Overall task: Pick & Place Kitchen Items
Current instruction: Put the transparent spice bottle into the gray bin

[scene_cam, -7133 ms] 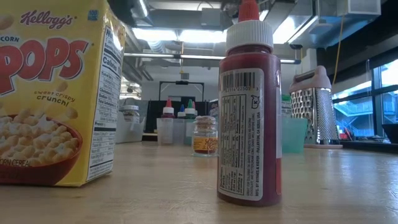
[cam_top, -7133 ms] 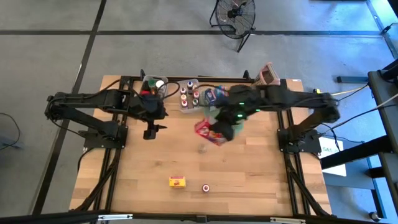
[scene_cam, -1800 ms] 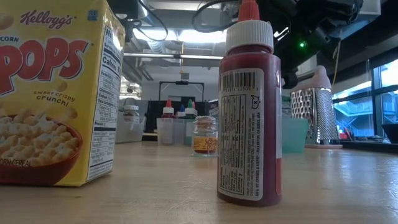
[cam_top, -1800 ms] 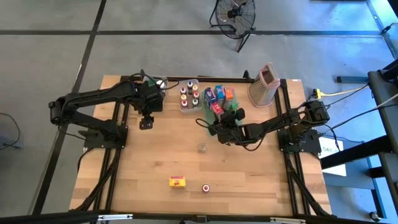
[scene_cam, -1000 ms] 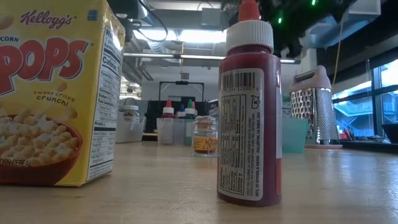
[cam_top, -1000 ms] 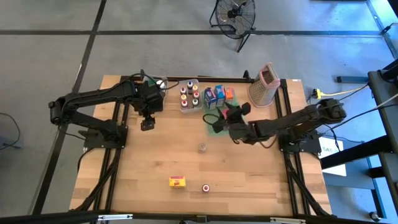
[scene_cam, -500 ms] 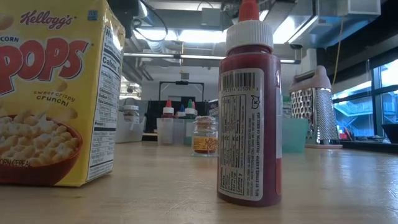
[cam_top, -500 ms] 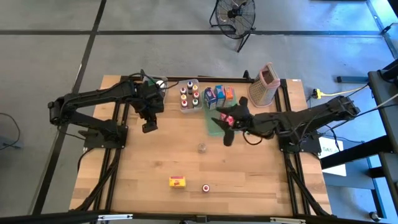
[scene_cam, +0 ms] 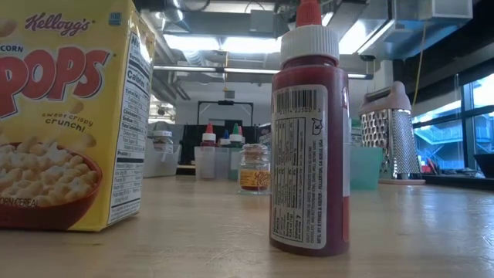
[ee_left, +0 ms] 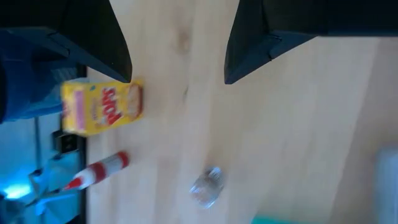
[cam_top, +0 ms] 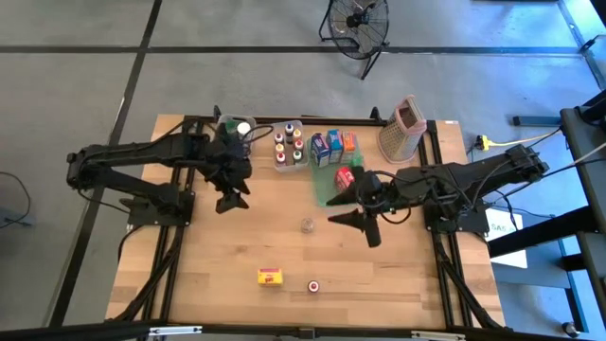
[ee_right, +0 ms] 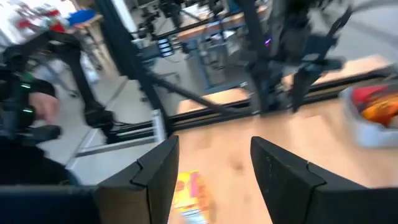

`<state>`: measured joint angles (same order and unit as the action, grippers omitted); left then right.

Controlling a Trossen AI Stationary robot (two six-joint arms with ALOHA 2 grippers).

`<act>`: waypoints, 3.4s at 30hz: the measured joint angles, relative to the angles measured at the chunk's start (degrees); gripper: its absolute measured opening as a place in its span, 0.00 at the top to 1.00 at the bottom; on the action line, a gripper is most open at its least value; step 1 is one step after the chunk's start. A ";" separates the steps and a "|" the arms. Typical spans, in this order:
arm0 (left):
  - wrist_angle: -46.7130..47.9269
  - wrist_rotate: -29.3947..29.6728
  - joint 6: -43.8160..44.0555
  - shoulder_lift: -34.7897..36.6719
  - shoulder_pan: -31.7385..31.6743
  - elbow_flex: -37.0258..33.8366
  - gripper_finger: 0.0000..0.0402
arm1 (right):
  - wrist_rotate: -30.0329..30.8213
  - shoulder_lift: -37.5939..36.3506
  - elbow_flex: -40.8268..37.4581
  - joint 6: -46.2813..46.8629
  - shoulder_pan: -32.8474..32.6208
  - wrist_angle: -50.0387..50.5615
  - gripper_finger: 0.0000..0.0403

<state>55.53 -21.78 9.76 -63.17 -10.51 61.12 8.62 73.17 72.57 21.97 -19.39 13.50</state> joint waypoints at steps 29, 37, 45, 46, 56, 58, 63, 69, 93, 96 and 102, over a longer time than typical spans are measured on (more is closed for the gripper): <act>-44.09 38.63 22.56 -3.91 35.73 0.00 0.37 | -16.97 0.00 0.03 4.03 -11.18 -1.32 0.50; -52.81 48.01 26.27 -10.84 41.89 0.00 0.38 | -18.31 0.00 0.03 3.50 -13.93 2.31 0.50; -54.52 52.27 24.66 -17.08 41.87 4.66 0.38 | -18.29 0.00 0.03 3.48 -16.36 2.60 0.50; -53.56 52.37 23.44 -17.72 41.24 6.19 0.38 | -18.31 0.00 0.03 3.50 -16.71 2.60 0.50; -26.33 54.62 7.38 -25.20 34.49 23.66 0.38 | -18.27 0.00 0.03 4.18 -19.56 2.80 0.50; -22.75 52.97 6.49 -26.55 32.68 24.39 0.38 | -18.25 0.00 0.03 4.17 -20.03 2.80 0.50; -19.35 44.88 6.38 -31.26 27.98 24.44 0.38 | -17.38 0.00 0.03 4.18 -20.67 3.30 0.50; -17.20 35.06 4.34 -36.16 23.89 24.44 0.38 | -17.37 0.00 0.03 4.64 -20.73 4.77 0.50; -15.05 29.66 0.12 -48.81 20.13 24.33 0.38 | -16.15 0.00 0.03 4.36 -20.73 7.55 0.50; -15.65 29.62 0.09 -49.07 20.02 24.39 0.38 | -16.15 0.00 0.03 4.29 -20.73 7.56 0.50; -17.14 29.58 0.06 -50.15 19.38 24.32 0.38 | -16.15 0.00 0.03 4.18 -20.73 7.54 0.50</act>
<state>38.39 7.80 9.82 -113.32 8.87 85.44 -7.53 73.17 72.60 26.15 -40.12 21.04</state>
